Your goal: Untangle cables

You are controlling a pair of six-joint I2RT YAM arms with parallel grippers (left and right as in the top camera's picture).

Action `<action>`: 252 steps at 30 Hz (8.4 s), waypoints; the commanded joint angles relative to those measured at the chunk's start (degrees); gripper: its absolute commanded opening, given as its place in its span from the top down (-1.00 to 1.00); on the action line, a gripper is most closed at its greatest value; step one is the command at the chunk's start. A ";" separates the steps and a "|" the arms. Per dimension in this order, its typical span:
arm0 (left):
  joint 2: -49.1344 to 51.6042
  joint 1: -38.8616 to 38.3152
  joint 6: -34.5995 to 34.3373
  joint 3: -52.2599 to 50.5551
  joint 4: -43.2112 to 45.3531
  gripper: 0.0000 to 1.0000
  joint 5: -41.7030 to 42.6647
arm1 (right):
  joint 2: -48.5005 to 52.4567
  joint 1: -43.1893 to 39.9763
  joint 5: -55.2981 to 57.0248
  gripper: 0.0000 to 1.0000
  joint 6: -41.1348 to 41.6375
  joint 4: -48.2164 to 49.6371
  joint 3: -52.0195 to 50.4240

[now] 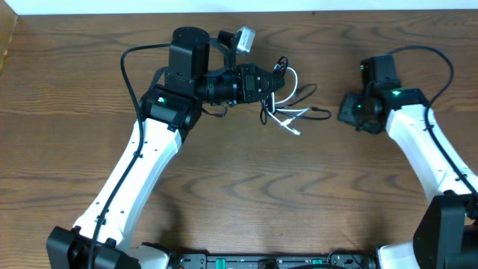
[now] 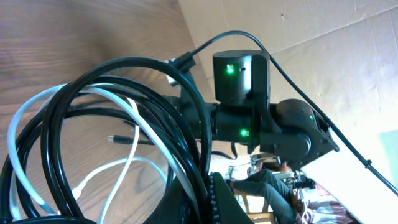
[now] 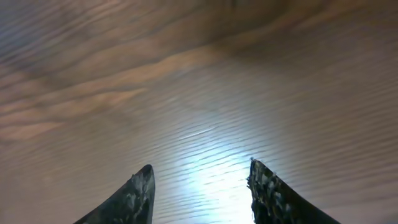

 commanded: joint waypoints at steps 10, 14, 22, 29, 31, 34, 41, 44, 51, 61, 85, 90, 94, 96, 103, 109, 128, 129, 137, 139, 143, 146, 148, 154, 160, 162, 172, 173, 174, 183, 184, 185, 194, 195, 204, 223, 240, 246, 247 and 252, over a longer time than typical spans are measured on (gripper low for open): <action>-0.83 -1.62 -11.43 0.20 -14.75 0.86 -32.61 | -9.88 -2.58 -46.03 -0.29 -25.94 6.45 4.63; -0.83 -1.75 -22.88 0.20 -14.93 0.85 -37.97 | -11.04 0.55 -48.43 -0.36 -25.94 8.11 4.63; -0.83 -1.75 -39.08 0.20 -15.52 0.85 -38.64 | -7.80 9.90 -51.32 -0.44 -29.79 11.28 4.57; -0.83 -1.75 -39.54 0.20 -16.44 0.85 -35.80 | -4.63 14.49 -51.32 -0.53 -29.79 15.06 4.57; -0.83 -1.75 -39.54 0.20 -16.44 0.85 -35.80 | -3.65 15.74 -51.21 -0.54 -29.99 16.26 4.57; -0.83 -1.75 -39.52 0.20 -16.44 0.85 -35.41 | -1.88 17.35 -51.08 -0.54 -29.92 18.69 4.57; -0.83 -1.75 -39.47 0.20 -16.46 0.85 -34.71 | 1.92 19.78 -45.29 -0.22 -25.35 24.11 4.57; -0.83 -1.75 -39.47 0.20 -16.61 0.85 -34.29 | 2.67 19.91 -43.74 0.09 -23.02 26.18 4.57; -0.83 -1.75 -33.75 0.20 -18.12 0.85 -34.38 | 2.69 18.80 -42.27 0.86 -12.63 31.52 4.59; -0.83 -1.57 1.49 0.20 -18.60 0.44 -34.60 | 2.69 12.02 -49.68 0.98 -7.52 29.29 4.59; 5.22 -9.51 44.65 0.15 -21.27 -0.01 -20.50 | 2.69 2.23 -68.02 0.98 -9.33 24.55 4.57; 8.02 -9.51 44.63 0.15 -18.62 -0.01 -22.82 | 2.69 2.23 -68.02 0.95 -9.38 25.03 4.57; 8.74 -9.51 44.63 0.15 -16.39 -0.01 -23.56 | 2.69 2.23 -67.78 0.90 -10.67 25.05 4.57; 8.76 -9.51 44.61 0.15 -16.11 0.00 -24.63 | 2.69 2.23 -67.80 0.90 -10.84 25.05 4.57; 8.83 -10.05 44.59 0.15 -16.37 0.19 -25.86 | 2.69 2.21 -67.80 0.91 -10.82 25.07 4.57; 10.49 -11.61 44.63 0.15 -15.69 0.05 -29.11 | 2.69 2.16 -67.80 0.91 -10.82 25.09 4.57; 1.25 -9.16 40.33 0.17 -14.19 0.85 -29.70 | 2.69 -2.16 -38.66 0.98 -9.11 9.73 4.57; 0.22 -9.16 39.56 0.17 -14.21 0.85 -29.73 | 2.69 -2.10 -37.03 0.98 -9.14 8.74 4.57; -8.17 -8.41 36.33 0.17 -13.09 0.85 -31.43 | 2.69 -0.55 -10.67 0.93 -9.07 -1.09 4.44; -10.03 -7.74 33.59 0.17 -12.92 0.85 -34.64 | 2.69 -0.55 -9.75 0.93 -9.11 -2.01 4.39; -11.13 -7.30 32.65 0.17 -14.51 0.85 -35.36 | 2.69 -0.55 -21.00 0.98 -18.97 -1.16 4.37; -10.19 -7.34 32.72 0.17 -17.99 0.85 -33.53 | 2.67 -0.55 -43.04 0.98 -32.26 -0.02 4.39; -9.18 -7.34 32.79 0.15 -19.80 0.76 -30.84 | 2.67 -0.68 -56.28 0.98 -38.10 1.25 4.44; -5.62 -7.34 33.79 0.15 -21.68 0.15 -21.20 | 2.67 -2.08 -74.55 0.98 -38.36 9.40 4.44; -0.28 -7.37 39.82 0.15 -22.01 0.04 -11.82 | 2.67 -1.95 -75.12 0.98 -35.87 10.71 4.44; 1.70 -7.39 41.07 0.15 -22.05 0.03 -11.85 | 2.67 -1.95 -75.12 0.98 -35.87 10.60 4.42; 7.54 -10.82 43.10 0.15 -18.95 0.02 -16.02 | 2.67 -1.95 -75.12 0.98 -35.87 10.08 4.42; 8.15 -11.19 43.08 0.15 -18.53 0.03 -16.87 | 2.67 -1.95 -75.12 0.98 -35.87 9.99 4.42; 8.90 -11.63 43.10 0.15 -18.05 0.02 -17.25 | 2.67 -1.95 -75.12 0.98 -35.85 9.90 4.42; 12.46 -12.09 43.10 0.15 -17.66 0.13 -17.46 | 2.67 -1.95 -75.10 0.98 -34.80 9.86 4.42; 12.46 -12.09 43.12 0.15 -17.66 0.13 -17.81 | 2.67 -1.95 -75.12 0.98 -34.82 9.84 4.42; 12.46 -12.09 43.12 0.15 -17.70 0.14 -18.93 | 2.67 -1.95 -75.12 0.98 -34.82 9.86 4.42; 12.46 -12.09 43.10 0.15 -16.09 0.85 -20.46 | 2.67 -1.97 -75.08 0.98 -33.09 9.86 4.42; 12.24 -12.07 43.08 0.17 -15.65 0.85 -20.48 | 2.67 -1.97 -75.06 0.98 -33.09 9.79 4.42; -0.17 -10.19 32.44 0.17 -16.87 0.85 -30.08 | 2.67 -2.19 -52.63 0.98 -16.28 6.19 4.42; -23.69 -8.92 23.39 0.17 -22.99 0.85 -50.51 | 2.69 -1.51 -2.69 0.90 -5.27 -6.25 3.65; -21.79 0.79 19.67 0.17 -32.50 0.85 -42.45 | 2.69 -1.46 -26.23 0.56 -18.64 -2.78 3.65; -17.53 0.79 21.88 0.15 -34.12 0.85 -38.40 | 2.69 -0.74 -27.54 0.37 -18.10 -1.51 3.65; -16.85 0.79 22.27 0.15 -34.45 0.85 -38.40 | 2.69 -0.59 -27.54 0.37 -18.10 -1.55 3.65; -13.44 0.79 22.25 0.17 -34.86 0.77 -38.40 | 2.69 0.79 -27.41 0.31 -18.12 -1.68 3.65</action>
